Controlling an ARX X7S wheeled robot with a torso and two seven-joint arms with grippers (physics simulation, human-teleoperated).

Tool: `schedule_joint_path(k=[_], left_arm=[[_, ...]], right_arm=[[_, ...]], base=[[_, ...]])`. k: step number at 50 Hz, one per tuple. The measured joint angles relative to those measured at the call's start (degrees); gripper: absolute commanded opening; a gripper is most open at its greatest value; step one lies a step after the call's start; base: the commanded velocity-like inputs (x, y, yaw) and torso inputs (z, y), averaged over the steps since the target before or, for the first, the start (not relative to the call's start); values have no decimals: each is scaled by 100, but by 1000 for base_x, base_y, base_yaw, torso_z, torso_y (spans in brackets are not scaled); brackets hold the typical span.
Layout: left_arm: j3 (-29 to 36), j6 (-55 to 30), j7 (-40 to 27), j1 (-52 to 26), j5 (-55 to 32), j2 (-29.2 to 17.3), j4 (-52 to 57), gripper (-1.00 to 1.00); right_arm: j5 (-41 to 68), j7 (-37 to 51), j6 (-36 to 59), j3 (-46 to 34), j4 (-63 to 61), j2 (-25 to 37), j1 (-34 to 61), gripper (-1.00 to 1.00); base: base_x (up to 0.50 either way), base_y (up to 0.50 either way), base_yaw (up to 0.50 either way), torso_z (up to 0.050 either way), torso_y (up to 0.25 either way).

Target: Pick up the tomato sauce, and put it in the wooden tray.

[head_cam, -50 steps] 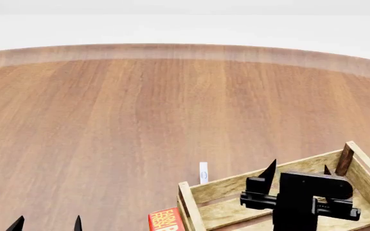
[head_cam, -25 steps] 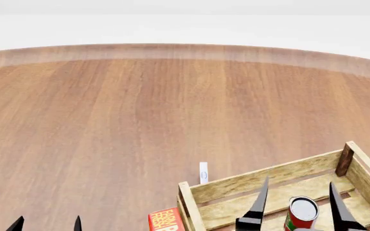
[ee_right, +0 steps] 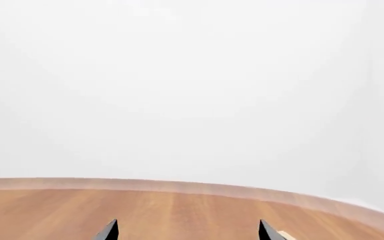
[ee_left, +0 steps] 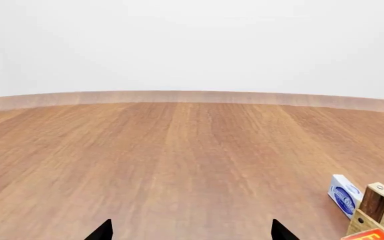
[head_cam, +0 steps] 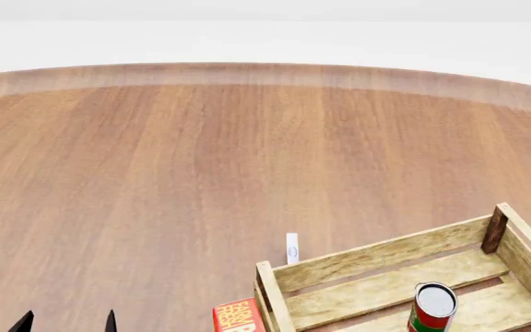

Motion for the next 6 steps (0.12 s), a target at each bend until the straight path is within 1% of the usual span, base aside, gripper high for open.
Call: schedule_joint_path(k=[6], left_arm=[[5, 0, -7, 0, -7, -7, 5, 100]], right_arm=[[3, -32, -498, 51, -168, 40, -510, 100]], base=[[0, 0, 0, 0, 0]])
